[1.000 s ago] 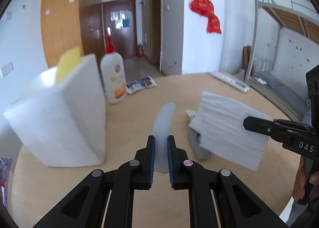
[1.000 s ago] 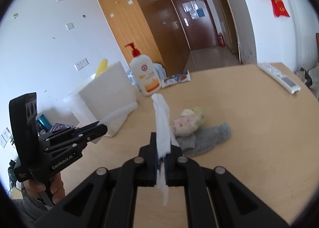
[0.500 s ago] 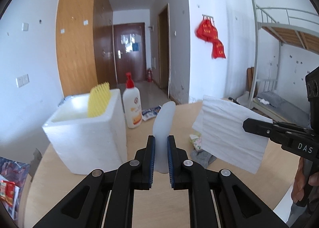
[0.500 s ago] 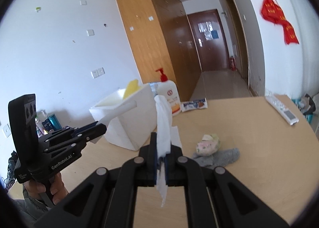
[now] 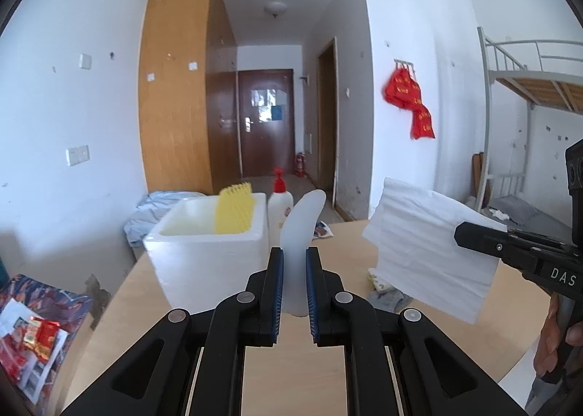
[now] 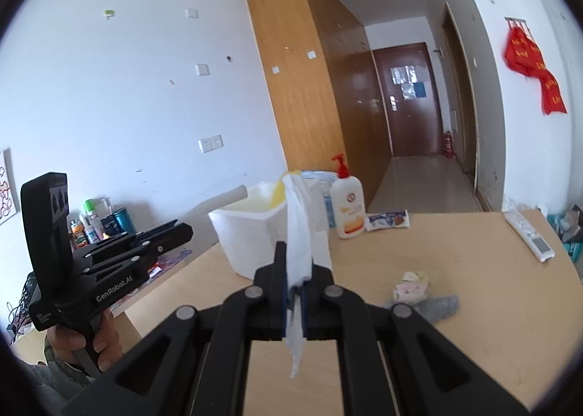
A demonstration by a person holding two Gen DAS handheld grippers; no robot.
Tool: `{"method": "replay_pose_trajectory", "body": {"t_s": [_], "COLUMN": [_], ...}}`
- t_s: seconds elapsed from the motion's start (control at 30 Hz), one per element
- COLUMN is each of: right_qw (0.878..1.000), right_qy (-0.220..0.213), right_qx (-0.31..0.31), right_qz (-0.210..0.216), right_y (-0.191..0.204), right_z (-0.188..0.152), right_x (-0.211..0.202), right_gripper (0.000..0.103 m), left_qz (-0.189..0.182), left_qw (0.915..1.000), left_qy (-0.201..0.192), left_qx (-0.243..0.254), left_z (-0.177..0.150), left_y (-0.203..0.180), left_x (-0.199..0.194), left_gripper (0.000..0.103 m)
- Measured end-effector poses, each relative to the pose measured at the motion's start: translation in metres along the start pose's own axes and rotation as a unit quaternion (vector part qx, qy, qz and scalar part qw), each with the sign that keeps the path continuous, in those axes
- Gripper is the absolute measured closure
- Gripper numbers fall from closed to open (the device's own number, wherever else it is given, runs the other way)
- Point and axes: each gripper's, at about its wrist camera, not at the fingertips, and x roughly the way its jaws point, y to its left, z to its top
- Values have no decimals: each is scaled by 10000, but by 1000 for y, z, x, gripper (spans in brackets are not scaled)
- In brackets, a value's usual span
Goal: Organize soft objects
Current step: 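Lift the tissue with the right gripper while the left gripper lifts the foam stick, then carry the foam stick and tissue with both grippers over the white foam box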
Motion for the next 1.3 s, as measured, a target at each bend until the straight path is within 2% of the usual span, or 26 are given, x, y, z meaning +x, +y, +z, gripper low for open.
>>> {"method": "replay_pose_trajectory", "body": {"t_s": [0.17, 0.73, 0.9, 1.3], "right_qw": [9998, 9953, 9937, 9934], "right_qy": [3, 79, 138, 211], "right_qx": [-169, -554, -618, -659], "right_qz": [84, 795, 921, 914], "right_y": [14, 62, 71, 79], "right_z": [2, 6, 5, 16], "right_x": [5, 26, 32, 51], "right_gripper": [96, 95, 95, 95], "left_qz": [244, 841, 916, 865], "left_qw": [9996, 9959, 9951, 9955], "left_qy": [-71, -160, -124, -45], "left_qx": [-86, -291, -345, -396], "left_z": [-2, -9, -8, 1], "left_y": [9, 39, 45, 57], "left_x": [-16, -46, -46, -32], "left_gripper": [90, 90, 90, 90]}}
